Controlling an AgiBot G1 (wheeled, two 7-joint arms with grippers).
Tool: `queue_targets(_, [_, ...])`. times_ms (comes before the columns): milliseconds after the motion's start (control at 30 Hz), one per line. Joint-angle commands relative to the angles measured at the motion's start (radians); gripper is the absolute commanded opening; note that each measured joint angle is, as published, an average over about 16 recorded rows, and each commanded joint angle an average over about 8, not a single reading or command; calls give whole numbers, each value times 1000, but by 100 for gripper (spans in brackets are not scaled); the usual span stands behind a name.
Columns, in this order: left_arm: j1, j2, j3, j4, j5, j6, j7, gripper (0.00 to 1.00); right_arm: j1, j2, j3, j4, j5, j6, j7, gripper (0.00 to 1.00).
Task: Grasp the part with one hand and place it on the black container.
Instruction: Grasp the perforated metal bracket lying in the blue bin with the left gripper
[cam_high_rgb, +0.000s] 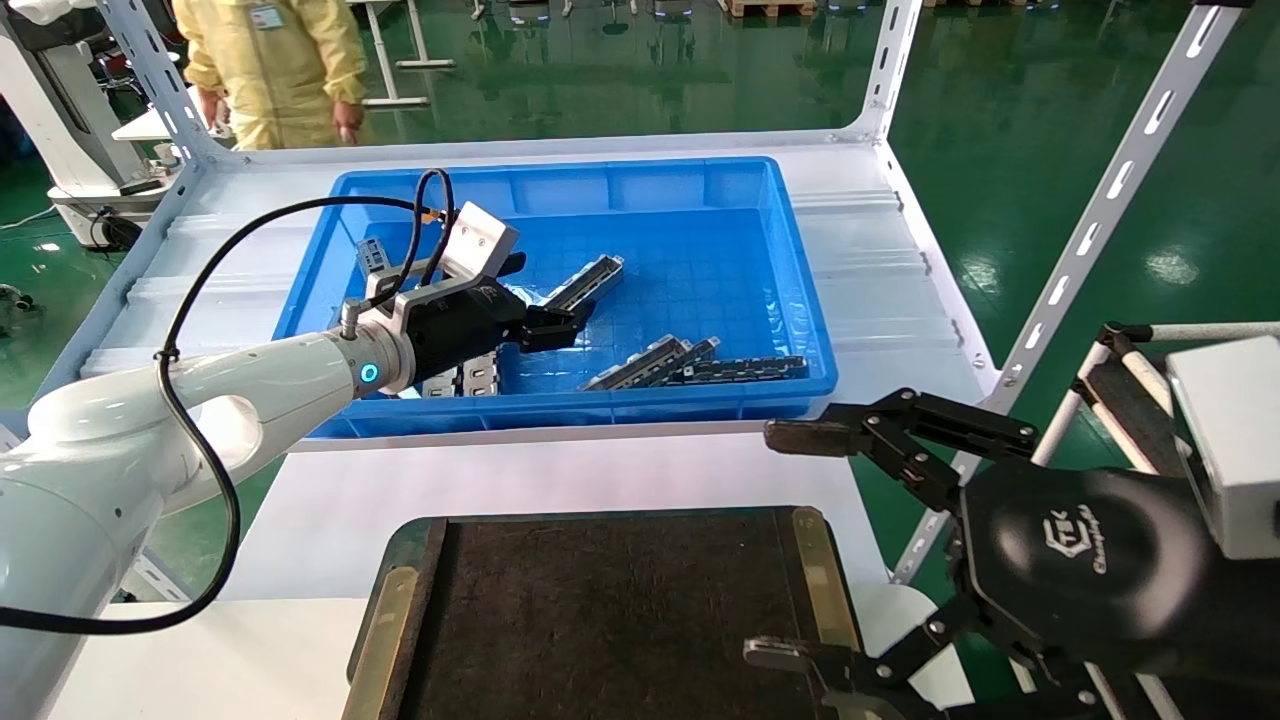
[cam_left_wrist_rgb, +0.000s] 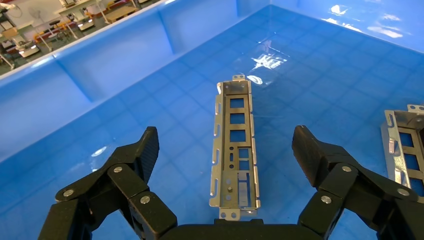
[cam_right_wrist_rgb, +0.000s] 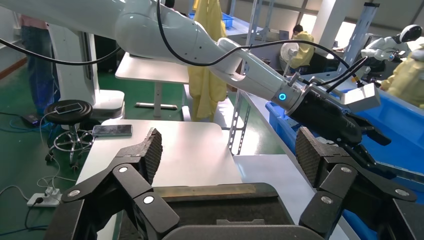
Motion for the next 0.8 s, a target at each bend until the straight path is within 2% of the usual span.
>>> queue_targets(33, [4,3,1,-3,0,-6,-1,0,0,0,0,0,0,0,0,0])
queue_targets(800, [41,6,20,-35,-5,-43,-39,0,0,0,0,0,0,0,0,0])
